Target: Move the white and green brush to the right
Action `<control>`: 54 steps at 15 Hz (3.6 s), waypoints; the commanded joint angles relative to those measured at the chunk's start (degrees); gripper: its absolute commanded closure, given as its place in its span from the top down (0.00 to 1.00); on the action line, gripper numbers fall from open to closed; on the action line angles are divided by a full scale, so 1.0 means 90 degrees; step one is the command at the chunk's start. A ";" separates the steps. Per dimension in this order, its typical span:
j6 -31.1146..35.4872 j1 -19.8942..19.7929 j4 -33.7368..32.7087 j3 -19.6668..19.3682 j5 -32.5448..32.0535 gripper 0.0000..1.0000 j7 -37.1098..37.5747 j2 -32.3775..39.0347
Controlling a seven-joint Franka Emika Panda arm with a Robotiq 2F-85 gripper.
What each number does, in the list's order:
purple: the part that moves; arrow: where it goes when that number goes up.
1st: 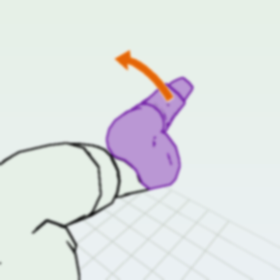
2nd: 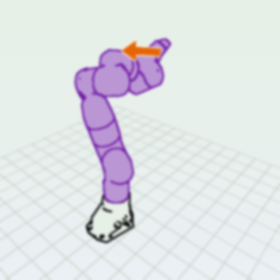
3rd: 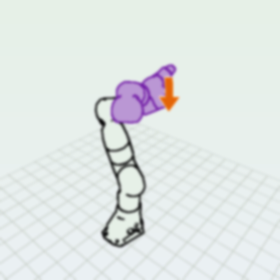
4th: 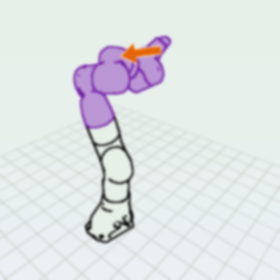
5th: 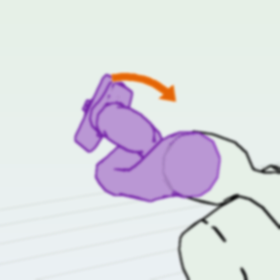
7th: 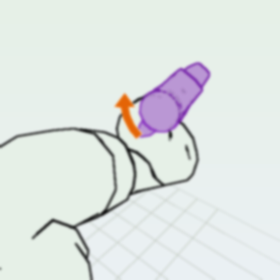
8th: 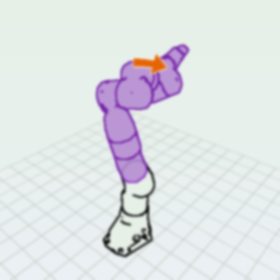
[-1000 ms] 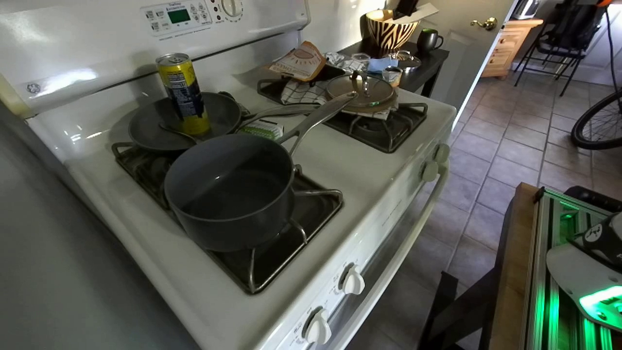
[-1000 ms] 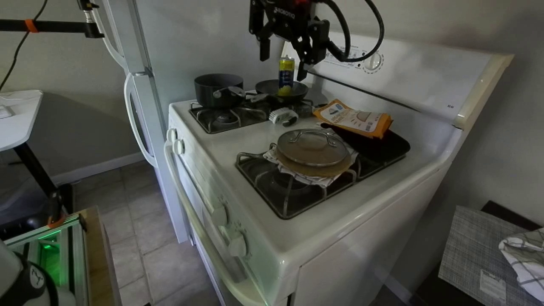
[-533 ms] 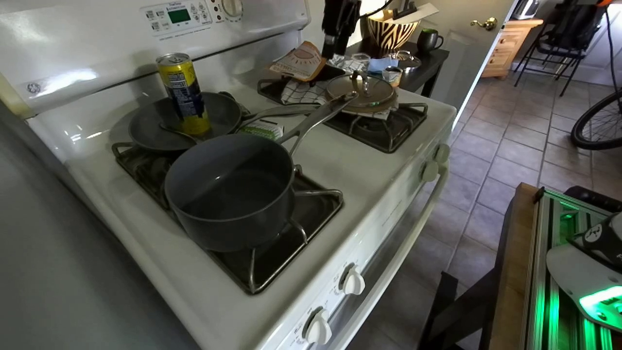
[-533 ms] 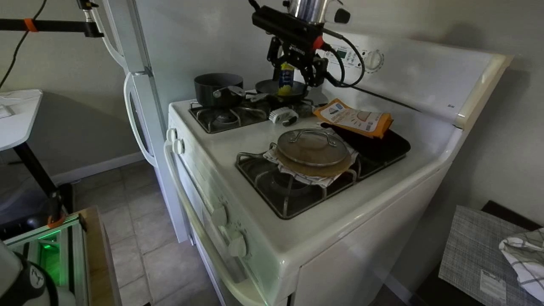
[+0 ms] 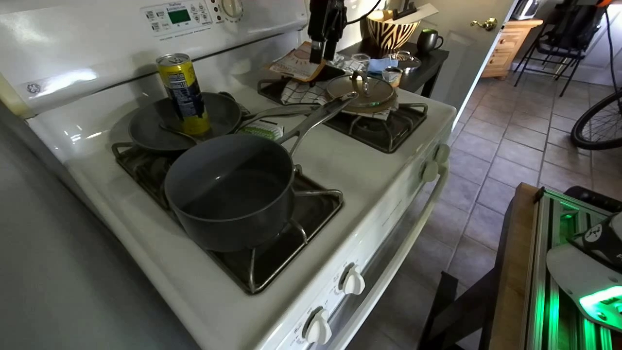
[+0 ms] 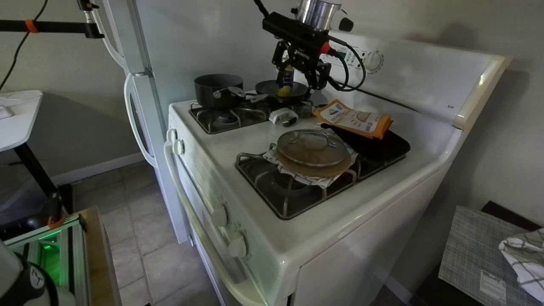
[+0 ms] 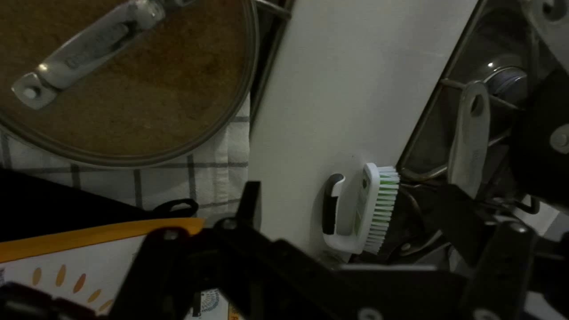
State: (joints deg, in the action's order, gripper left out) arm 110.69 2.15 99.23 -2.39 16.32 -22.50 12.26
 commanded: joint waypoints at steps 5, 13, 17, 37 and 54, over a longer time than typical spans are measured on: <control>0.0262 -0.0011 -0.0763 0.0460 -0.0340 1.00 0.0760 0.0928; -0.0081 0.0113 -0.2157 0.0734 -0.0781 0.33 0.1200 0.2411; -0.0217 0.0332 -0.2752 0.0738 -0.1199 0.26 0.1482 0.2940; -0.1575 0.0522 -0.3778 0.0731 -0.1825 0.05 0.1397 0.3283; -0.1881 -0.0294 -0.3629 -0.0197 -0.2387 0.05 0.2636 0.2280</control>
State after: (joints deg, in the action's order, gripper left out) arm 94.51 0.95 70.13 -2.99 -3.45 -1.38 30.77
